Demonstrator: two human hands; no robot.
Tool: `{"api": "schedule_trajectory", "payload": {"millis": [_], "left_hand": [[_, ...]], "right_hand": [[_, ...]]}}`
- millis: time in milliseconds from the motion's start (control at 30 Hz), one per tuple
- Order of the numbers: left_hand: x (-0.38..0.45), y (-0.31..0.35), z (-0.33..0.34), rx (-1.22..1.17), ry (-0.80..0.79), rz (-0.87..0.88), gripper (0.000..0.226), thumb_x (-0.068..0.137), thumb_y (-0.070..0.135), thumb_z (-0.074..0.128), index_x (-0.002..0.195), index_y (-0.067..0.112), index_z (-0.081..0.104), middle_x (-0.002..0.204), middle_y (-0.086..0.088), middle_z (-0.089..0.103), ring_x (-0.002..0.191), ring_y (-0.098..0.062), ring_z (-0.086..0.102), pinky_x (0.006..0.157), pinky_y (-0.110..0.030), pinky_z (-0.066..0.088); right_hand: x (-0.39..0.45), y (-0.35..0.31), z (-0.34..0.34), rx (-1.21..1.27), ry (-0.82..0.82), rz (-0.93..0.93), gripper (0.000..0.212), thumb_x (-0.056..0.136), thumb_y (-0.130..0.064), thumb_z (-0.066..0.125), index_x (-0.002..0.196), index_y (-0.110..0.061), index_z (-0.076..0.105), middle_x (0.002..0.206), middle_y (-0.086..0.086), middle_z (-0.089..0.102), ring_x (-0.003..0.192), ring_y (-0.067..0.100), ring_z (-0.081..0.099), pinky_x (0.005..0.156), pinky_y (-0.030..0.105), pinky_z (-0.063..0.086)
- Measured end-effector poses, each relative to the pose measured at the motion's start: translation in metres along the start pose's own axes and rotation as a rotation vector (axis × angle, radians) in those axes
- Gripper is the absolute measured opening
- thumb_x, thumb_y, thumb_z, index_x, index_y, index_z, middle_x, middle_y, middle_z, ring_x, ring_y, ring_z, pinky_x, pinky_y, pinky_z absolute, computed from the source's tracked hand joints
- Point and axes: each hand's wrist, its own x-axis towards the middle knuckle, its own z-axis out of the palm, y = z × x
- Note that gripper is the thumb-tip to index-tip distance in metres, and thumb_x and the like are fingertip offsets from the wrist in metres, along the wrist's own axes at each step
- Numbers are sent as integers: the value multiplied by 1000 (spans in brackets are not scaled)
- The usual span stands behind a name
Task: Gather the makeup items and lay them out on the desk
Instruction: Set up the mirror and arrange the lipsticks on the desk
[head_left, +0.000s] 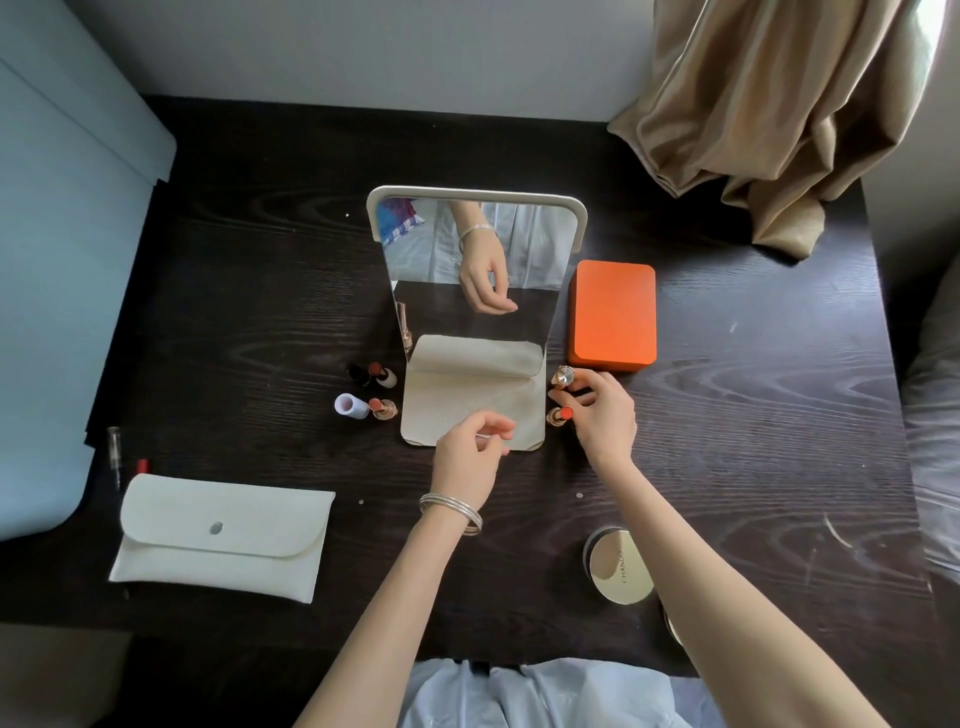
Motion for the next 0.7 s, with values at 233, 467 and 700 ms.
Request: {"api": "schedule_trajectory", "payload": {"millis": [233,467,700], "left_hand": [[0,-4,0,-9,10,-36,22,94,9,47,87,24,62,82,17,59,72,-1,61,67,-12,48],[-2,-7,3,-10,-10,-67,23,94,9,47,87,25,62,81,19,59,70,2,61,65,-11,47],[-5,-8,2,-8,-8,-83,21,94,9,47,90,22,63,86,11,62,73,1,61,61,-10,46]], "right_hand": [[-5,13,-9,237,-34,8,32,76,-10,74,105,-15,59,97,0,63,72,5,58,65,12,46],[-31,29,-16,68,-222,-181,39,71,-5,76,103,-22,61,106,-3,46,83,7,53,68,5,42],[-31,20,-7,-61,-126,-170,28,77,-24,74,104,-23,65,105,-9,44,81,3,45,66,19,39]]}}
